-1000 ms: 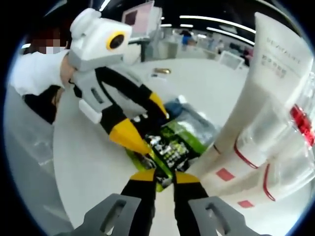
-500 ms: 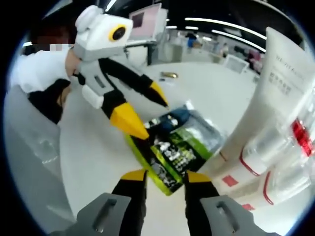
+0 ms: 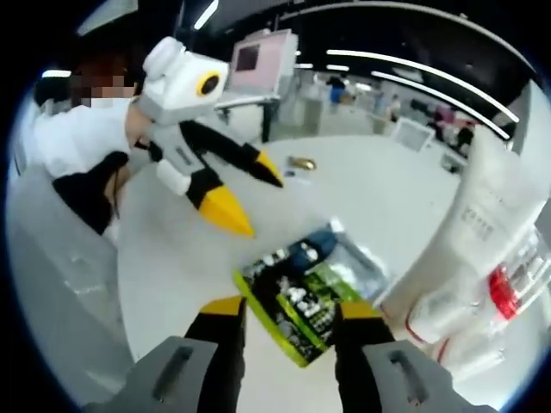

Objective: Arrange the skincare products in the storage area until every visible bottle or jar stands upright without overlapping.

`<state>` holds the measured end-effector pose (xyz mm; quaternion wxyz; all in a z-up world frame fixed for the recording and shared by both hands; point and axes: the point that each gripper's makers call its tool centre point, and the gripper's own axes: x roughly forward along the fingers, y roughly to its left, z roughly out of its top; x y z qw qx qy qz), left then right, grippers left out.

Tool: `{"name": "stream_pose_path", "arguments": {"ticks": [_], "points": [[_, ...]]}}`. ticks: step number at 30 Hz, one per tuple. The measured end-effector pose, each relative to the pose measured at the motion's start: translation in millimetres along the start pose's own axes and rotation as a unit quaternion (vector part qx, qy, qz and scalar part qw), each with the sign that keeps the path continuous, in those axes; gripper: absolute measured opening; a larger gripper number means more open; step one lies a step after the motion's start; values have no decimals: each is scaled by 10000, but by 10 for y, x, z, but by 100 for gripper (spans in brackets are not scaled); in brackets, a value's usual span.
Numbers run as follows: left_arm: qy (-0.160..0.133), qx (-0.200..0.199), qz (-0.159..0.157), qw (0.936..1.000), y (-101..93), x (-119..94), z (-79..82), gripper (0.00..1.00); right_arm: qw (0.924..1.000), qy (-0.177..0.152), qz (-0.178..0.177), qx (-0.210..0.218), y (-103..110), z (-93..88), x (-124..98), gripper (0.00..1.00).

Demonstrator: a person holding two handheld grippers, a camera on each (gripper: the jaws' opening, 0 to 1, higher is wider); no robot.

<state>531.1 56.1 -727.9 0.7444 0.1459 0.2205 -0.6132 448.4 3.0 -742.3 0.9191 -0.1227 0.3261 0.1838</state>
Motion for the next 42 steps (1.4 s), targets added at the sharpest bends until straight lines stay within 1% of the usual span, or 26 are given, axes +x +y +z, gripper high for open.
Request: {"name": "stream_pose_path", "arguments": {"ticks": [6,9,11,13,19,22,27,29,33,36,42], "points": [[70,42,222,9997,153,-172,-55,56,10000,-26,-25,-43,-6,56,2,42],[96,54,260,9996,184,-246,-70,59,9999,-115,-6,-68,13,143,-3,43],[139,87,357,9992,226,-300,-88,62,9998,-192,15,-69,34,200,6,47],[140,92,372,9992,250,-350,-98,63,9997,-223,52,-64,63,240,27,50],[100,3,450,9989,323,-476,-126,66,9992,-323,155,-173,143,381,95,53],[108,-83,495,9987,370,-496,-157,66,9988,-383,236,-180,178,485,137,57],[93,-200,535,9983,420,-512,-190,66,9982,-452,292,-251,200,641,207,60],[71,-229,610,9979,458,-515,-189,67,9981,-449,315,-285,202,699,244,61],[66,-285,593,9978,506,-516,-194,68,9975,-468,357,-385,220,801,319,62],[27,-319,633,9975,567,-529,-183,68,9974,-513,408,-300,228,859,370,63],[8,-395,658,9971,664,-542,-191,68,9977,-481,439,-195,225,909,474,64]]}}
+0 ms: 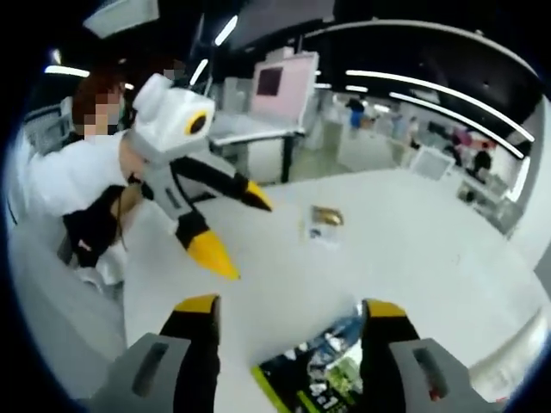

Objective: Arrange the skincare products in the storage area until every visible bottle or jar stands upright without overlapping.

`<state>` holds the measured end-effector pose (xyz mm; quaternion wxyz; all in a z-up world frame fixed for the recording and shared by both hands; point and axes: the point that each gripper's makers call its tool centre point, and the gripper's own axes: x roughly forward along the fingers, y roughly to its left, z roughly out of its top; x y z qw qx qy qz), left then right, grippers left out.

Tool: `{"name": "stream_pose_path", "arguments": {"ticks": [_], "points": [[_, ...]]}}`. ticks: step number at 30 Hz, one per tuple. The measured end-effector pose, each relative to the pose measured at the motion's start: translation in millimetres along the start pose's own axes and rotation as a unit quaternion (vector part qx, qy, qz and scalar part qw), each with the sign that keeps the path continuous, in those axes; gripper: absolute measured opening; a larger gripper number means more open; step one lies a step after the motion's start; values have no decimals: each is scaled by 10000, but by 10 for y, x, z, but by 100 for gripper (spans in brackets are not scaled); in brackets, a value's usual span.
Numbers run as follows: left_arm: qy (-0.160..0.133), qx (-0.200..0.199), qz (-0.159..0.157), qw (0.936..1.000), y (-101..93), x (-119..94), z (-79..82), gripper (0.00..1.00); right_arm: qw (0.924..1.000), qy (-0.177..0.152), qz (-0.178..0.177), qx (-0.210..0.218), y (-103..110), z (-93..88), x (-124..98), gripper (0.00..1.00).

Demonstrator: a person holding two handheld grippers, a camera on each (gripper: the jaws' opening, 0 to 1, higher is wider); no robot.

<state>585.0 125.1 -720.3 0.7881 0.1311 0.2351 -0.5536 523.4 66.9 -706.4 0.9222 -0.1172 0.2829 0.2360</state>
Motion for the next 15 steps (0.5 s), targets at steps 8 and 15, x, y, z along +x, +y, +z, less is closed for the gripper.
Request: {"name": "stream_pose_path", "arguments": {"ticks": [8,15], "points": [[28,-122,-2,9999,134,52,-21,68,10000,-70,22,42,-36,155,114,65],[65,-297,-16,9995,234,112,-55,68,9999,-67,29,129,-118,227,227,65]]}}
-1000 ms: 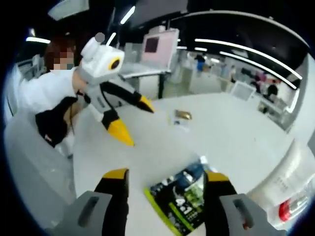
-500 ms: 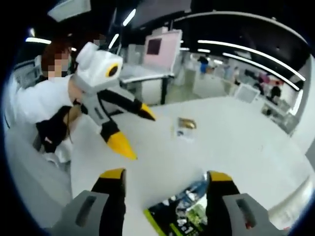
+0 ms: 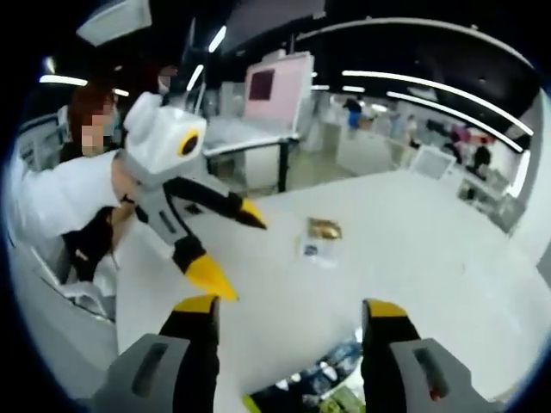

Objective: Arrange the skincare products in the storage area until every visible bottle or jar stands upright without overlapping.

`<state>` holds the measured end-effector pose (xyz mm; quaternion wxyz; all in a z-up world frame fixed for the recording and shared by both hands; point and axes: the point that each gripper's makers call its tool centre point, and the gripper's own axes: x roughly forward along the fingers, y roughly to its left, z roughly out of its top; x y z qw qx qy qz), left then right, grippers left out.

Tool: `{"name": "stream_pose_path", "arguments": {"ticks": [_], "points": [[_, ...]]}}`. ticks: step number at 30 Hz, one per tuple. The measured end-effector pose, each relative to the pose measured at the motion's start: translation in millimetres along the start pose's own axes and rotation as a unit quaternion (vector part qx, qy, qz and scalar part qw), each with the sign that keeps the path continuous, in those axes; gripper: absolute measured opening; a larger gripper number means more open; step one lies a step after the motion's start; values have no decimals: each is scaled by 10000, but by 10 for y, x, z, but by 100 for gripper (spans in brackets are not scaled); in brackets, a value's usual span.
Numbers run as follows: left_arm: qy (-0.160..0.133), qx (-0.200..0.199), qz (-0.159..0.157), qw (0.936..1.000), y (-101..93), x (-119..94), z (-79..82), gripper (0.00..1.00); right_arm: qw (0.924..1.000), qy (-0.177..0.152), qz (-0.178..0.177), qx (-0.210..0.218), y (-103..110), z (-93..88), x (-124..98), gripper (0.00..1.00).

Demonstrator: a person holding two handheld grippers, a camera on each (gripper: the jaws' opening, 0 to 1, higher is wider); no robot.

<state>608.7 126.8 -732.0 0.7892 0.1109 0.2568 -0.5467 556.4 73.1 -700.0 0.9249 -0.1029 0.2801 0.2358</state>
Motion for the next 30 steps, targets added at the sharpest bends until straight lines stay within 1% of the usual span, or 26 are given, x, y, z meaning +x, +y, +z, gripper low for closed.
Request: {"name": "stream_pose_path", "arguments": {"ticks": [4,7,9,13,17,20,22,25,26,28,30], "points": [[60,-140,-2,9999,76,47,-39,67,10000,-9,-19,38,-52,58,44,65],[38,-274,54,9996,134,84,-42,67,10000,-1,-73,50,-123,85,106,66],[54,-437,32,9990,125,120,-45,67,10000,22,-66,71,-121,76,126,66],[23,-547,47,9985,150,155,-33,67,9999,71,-32,85,-83,44,158,66],[148,-460,146,9987,264,244,-90,67,9998,181,15,-17,-34,-17,159,66],[123,-561,175,9982,330,280,-93,66,9998,188,12,29,-38,-24,163,66],[108,-605,259,9978,391,307,-85,65,9998,182,26,86,-38,-25,170,66],[108,-482,369,9981,422,311,-83,65,9998,192,45,87,-30,-33,180,66],[143,-386,396,9984,445,332,-80,65,9997,193,52,104,-27,-35,182,66],[208,-362,393,9984,420,332,-101,65,9997,188,57,132,-27,-41,192,66],[254,-301,376,9985,432,377,-98,64,9997,192,68,154,-29,-51,204,66]]}}
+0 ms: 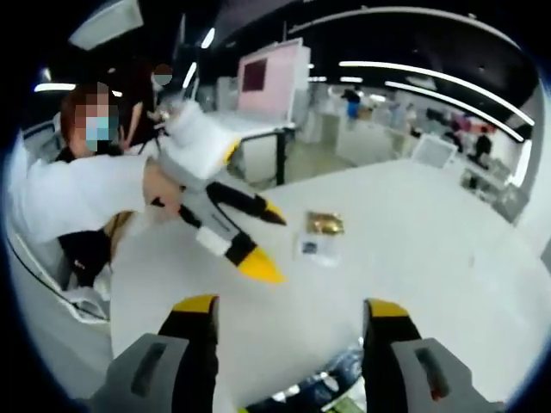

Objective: Arrange the skincare products in the storage area until every visible bottle or jar stands upright without overlapping.

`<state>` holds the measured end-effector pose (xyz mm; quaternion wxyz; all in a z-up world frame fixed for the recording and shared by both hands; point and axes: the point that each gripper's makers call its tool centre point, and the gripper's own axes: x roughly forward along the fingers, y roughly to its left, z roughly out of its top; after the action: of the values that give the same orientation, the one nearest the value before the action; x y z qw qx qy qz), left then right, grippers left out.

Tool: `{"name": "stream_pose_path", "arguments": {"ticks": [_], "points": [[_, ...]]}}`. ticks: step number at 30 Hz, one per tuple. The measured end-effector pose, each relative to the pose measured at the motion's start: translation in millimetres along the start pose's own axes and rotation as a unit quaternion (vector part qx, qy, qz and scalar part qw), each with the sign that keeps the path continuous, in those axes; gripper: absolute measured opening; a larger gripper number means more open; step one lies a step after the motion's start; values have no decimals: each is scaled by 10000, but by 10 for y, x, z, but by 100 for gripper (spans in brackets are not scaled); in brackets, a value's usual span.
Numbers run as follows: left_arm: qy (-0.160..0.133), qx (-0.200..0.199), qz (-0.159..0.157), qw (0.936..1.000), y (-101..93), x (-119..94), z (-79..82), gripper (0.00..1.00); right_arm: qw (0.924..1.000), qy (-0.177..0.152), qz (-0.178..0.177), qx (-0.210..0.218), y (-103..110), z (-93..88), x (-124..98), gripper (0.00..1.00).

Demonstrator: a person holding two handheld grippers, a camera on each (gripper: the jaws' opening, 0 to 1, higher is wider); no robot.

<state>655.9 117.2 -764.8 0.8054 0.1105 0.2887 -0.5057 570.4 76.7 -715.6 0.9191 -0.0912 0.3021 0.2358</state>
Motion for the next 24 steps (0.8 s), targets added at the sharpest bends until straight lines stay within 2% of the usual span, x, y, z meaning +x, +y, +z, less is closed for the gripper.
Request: {"name": "stream_pose_path", "arguments": {"ticks": [5,8,11,14,21,24], "points": [[148,162,-70,9997,-18,111,0,64,10000,18,11,67,-25,-25,23,66],[287,393,36,9988,20,156,-23,64,10000,-9,9,86,-47,-21,32,65],[298,381,-14,9988,22,201,-17,64,9999,-38,8,122,-79,-2,44,65],[428,488,18,9979,85,270,-35,64,9998,-93,-10,159,-105,32,50,65],[450,568,-6,9974,77,368,-12,63,9996,-129,-22,239,-141,42,69,65],[519,744,13,9959,84,401,-5,63,9996,-158,-16,245,-148,61,85,64]]}}
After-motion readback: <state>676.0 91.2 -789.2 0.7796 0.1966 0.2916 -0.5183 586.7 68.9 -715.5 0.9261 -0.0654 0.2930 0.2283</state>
